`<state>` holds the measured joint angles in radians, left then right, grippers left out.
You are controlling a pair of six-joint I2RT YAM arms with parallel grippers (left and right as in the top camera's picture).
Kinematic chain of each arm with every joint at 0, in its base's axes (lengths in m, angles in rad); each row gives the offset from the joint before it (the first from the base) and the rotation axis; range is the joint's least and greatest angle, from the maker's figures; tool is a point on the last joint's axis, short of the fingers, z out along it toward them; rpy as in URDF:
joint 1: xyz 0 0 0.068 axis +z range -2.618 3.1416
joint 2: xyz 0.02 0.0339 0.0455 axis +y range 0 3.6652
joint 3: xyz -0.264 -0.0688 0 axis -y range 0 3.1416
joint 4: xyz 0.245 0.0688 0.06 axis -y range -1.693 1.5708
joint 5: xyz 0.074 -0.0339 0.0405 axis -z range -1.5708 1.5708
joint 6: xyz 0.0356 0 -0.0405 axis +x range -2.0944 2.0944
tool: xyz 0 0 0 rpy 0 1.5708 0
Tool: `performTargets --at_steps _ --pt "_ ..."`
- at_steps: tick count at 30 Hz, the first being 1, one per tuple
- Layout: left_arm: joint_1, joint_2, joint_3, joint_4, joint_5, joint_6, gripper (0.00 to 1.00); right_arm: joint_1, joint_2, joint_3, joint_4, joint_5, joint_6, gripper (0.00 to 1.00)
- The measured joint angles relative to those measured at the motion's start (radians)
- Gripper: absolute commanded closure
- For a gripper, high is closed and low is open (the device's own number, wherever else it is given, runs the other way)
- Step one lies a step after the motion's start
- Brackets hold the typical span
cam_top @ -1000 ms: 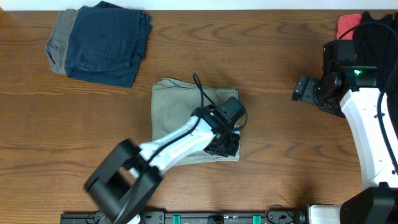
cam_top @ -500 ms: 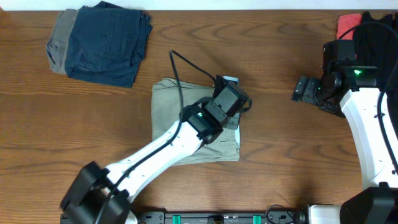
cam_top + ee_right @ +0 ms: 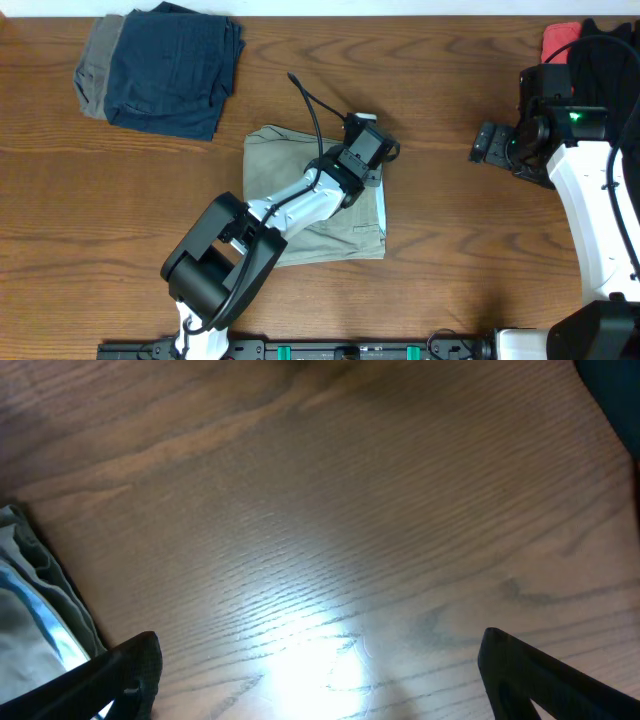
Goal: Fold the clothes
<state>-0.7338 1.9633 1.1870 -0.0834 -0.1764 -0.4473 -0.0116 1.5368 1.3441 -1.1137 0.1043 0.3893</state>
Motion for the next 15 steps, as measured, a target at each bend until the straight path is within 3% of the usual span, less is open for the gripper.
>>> performTargets --at_steps 15 --pt "0.006 -0.081 0.0 -0.028 0.107 0.003 0.66 0.0 0.0 0.0 0.0 0.0 0.0 0.01"
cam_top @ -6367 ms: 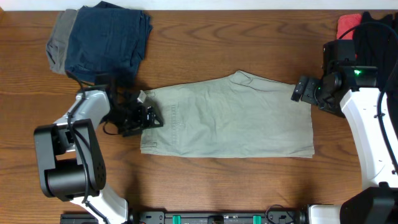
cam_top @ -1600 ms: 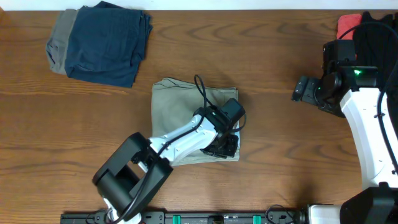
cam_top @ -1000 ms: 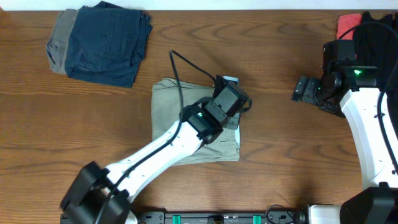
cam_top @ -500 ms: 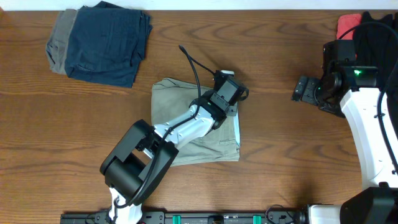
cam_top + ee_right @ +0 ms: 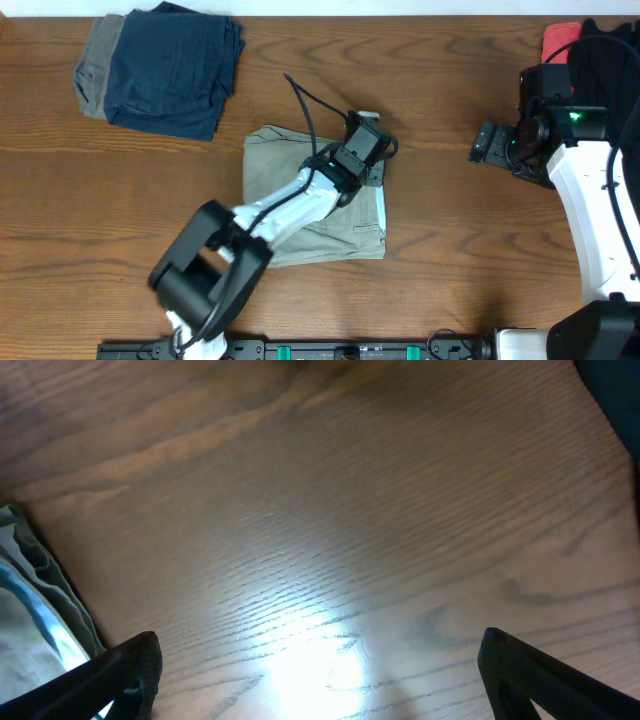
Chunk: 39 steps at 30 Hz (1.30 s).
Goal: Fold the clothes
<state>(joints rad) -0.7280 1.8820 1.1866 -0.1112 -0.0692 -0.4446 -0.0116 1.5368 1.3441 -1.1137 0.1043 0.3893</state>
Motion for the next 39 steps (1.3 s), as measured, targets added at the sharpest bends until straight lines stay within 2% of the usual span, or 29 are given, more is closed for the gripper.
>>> performTargets --at_steps 1,4,5,6,7,14,21,24,29,33,39 --pt "0.0 -0.022 0.0 -0.002 0.002 0.0 0.66 0.0 0.0 0.0 0.0 0.0 0.0 0.01" --pt "0.0 -0.108 0.0 -0.041 0.007 0.002 0.48 0.0 0.0 0.0 0.0 0.0 0.0 0.01" --pt "0.0 -0.13 0.001 -0.063 0.008 0.002 0.37 0.0 0.0 0.0 -0.001 0.0 0.0 0.01" --pt "0.001 -0.159 0.002 -0.109 0.008 0.006 0.07 0.0 0.0 0.0 0.0 0.0 0.0 0.01" --pt "0.002 -0.183 0.002 -0.155 0.012 0.005 0.01 0.0 0.0 0.0 0.0 0.0 0.0 0.01" --pt "0.101 -0.352 0.002 -0.472 0.013 0.0 0.02 0.0 0.0 0.0 -0.001 0.0 0.0 0.01" --pt "0.42 -0.473 0.003 -0.77 0.007 0.024 0.02 0.0 0.0 0.0 0.0 0.0 0.0 0.01" --pt "0.561 -0.459 0.001 -0.793 0.088 0.076 0.02 0.0 0.0 0.0 0.0 0.0 0.0 0.01" --pt "0.711 -0.401 -0.033 -0.771 0.327 0.216 0.02 0.0 0.0 0.0 0.0 0.0 0.0 0.01" --pt "0.749 -0.328 -0.077 -0.762 0.443 0.314 0.02 0.0 0.0 0.0 0.0 0.0 0.0 0.01" --pt "0.76 -0.203 -0.134 -0.715 0.53 0.393 0.02 0.0 0.0 0.0 0.0 0.0 0.0 0.01"
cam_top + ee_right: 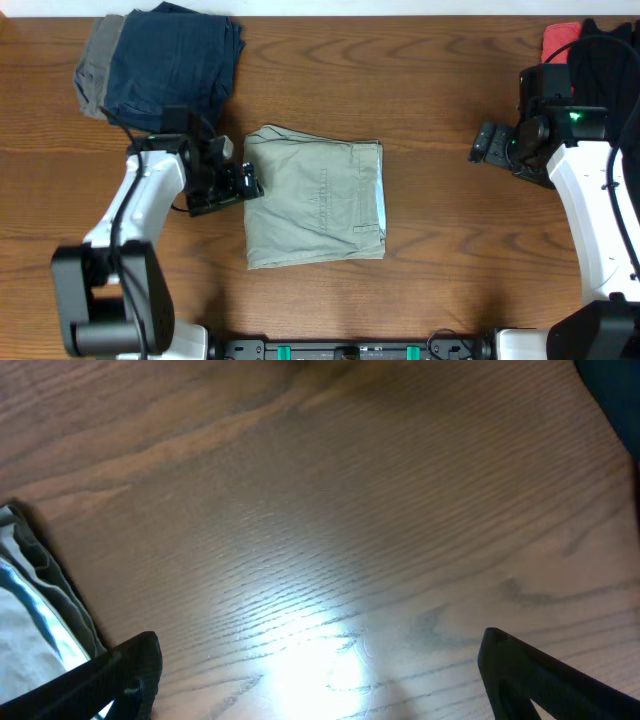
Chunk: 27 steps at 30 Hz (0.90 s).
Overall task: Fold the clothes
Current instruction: 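Lift the folded khaki shorts with the left gripper toward the top-left stack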
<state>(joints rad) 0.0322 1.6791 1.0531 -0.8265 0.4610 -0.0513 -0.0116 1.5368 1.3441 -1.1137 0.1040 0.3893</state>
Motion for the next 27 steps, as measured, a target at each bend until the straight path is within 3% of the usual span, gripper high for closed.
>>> performTargets --at_steps 11,12,16,20,22,27 --pt "-0.024 0.166 0.0 0.025 0.173 0.079 0.01 0.0 0.0 0.0 0.0 0.0 0.0 0.01" --pt "-0.033 0.169 0.0 0.029 0.181 0.079 0.04 0.0 0.0 0.0 0.0 0.0 0.0 0.01" --pt "-0.072 0.191 0.002 0.056 0.206 0.078 0.38 0.0 0.0 0.0 0.0 0.0 0.0 0.01" --pt "-0.097 0.217 0.002 0.081 0.216 0.083 0.62 0.0 0.0 0.0 0.0 0.0 0.0 0.01" --pt "-0.103 0.227 0.003 0.086 0.21 0.082 0.92 0.0 0.0 0.0 0.001 0.001 0.0 0.01" --pt "-0.11 0.248 0.058 0.044 0.126 0.04 0.94 0.0 0.0 0.0 0.0 0.0 0.0 0.01"
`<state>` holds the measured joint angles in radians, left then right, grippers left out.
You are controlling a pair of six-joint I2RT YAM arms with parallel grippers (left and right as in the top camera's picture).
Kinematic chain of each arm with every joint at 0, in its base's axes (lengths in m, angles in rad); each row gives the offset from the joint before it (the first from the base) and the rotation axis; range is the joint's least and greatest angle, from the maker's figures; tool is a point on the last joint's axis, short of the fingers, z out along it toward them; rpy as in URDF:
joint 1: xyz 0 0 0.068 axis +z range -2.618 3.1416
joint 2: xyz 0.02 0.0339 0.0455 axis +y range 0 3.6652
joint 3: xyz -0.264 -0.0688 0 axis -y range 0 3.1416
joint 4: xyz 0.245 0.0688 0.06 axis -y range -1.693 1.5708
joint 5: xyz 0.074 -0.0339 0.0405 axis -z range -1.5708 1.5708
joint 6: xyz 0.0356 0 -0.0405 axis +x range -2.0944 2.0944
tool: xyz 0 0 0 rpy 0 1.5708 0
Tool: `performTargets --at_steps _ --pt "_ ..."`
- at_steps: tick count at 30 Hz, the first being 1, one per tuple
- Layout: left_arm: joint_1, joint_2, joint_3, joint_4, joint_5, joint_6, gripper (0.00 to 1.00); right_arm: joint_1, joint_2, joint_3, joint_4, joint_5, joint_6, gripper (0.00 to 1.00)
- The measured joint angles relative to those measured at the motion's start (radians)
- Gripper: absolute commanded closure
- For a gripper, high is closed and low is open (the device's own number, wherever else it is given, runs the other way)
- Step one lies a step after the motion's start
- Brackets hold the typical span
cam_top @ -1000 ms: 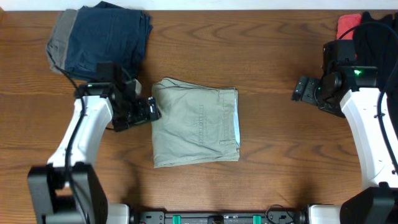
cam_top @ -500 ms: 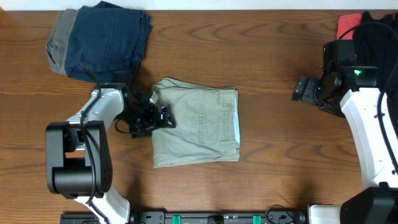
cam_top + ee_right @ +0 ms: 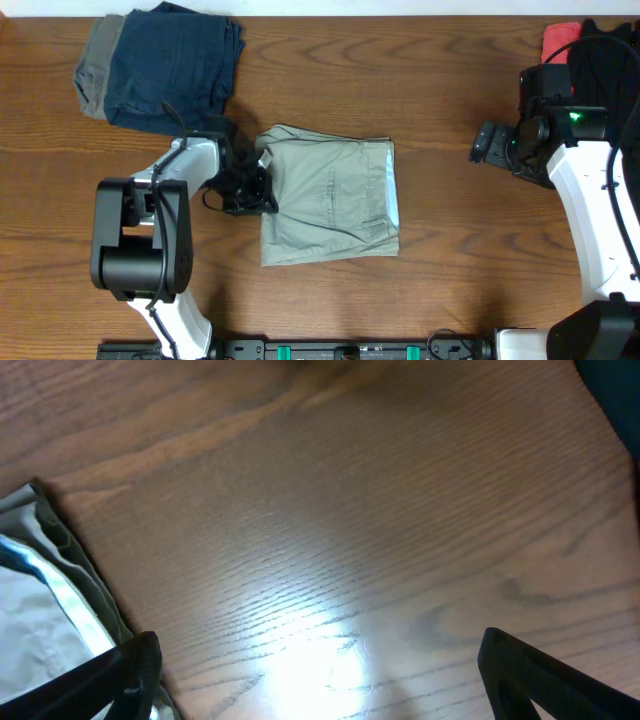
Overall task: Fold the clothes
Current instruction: 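Lift the folded khaki shorts with the left gripper toward the top-left stack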
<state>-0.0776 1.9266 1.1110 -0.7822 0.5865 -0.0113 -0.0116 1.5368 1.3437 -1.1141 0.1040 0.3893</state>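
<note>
A khaki garment lies folded into a rectangle in the middle of the table; its right edge with pale lining shows at the lower left of the right wrist view. My left gripper is against the garment's left edge; the overhead view does not show how its jaws stand. My right gripper hovers over bare wood well to the right of the garment. In the right wrist view this gripper is open with nothing between its fingers.
A folded navy garment lies on a grey one at the back left. A red cloth and dark fabric sit at the back right corner, behind the right arm.
My left gripper has moved right, from just left of the khaki garment to its left edge. The garment now lies a little further right. The right arm has not moved.
My left arm first reached across the khaki garment with its gripper at the top right corner, and stayed there. Then it was back at the left of the garment, which lay folded flat. Now the gripper touches the left edge and the garment has shifted right.
</note>
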Motion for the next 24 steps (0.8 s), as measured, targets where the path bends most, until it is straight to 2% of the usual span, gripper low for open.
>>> performTargets --at_steps 13,24 --pt "-0.002 0.001 0.424 0.016 -0.465 -0.014 0.94 0.0 0.0 0.0 0.0 0.0 0.0 0.01" --pt "0.0 0.001 0.629 0.113 -0.677 0.002 0.94 0.0 0.0 0.0 0.0 0.0 0.0 0.01"
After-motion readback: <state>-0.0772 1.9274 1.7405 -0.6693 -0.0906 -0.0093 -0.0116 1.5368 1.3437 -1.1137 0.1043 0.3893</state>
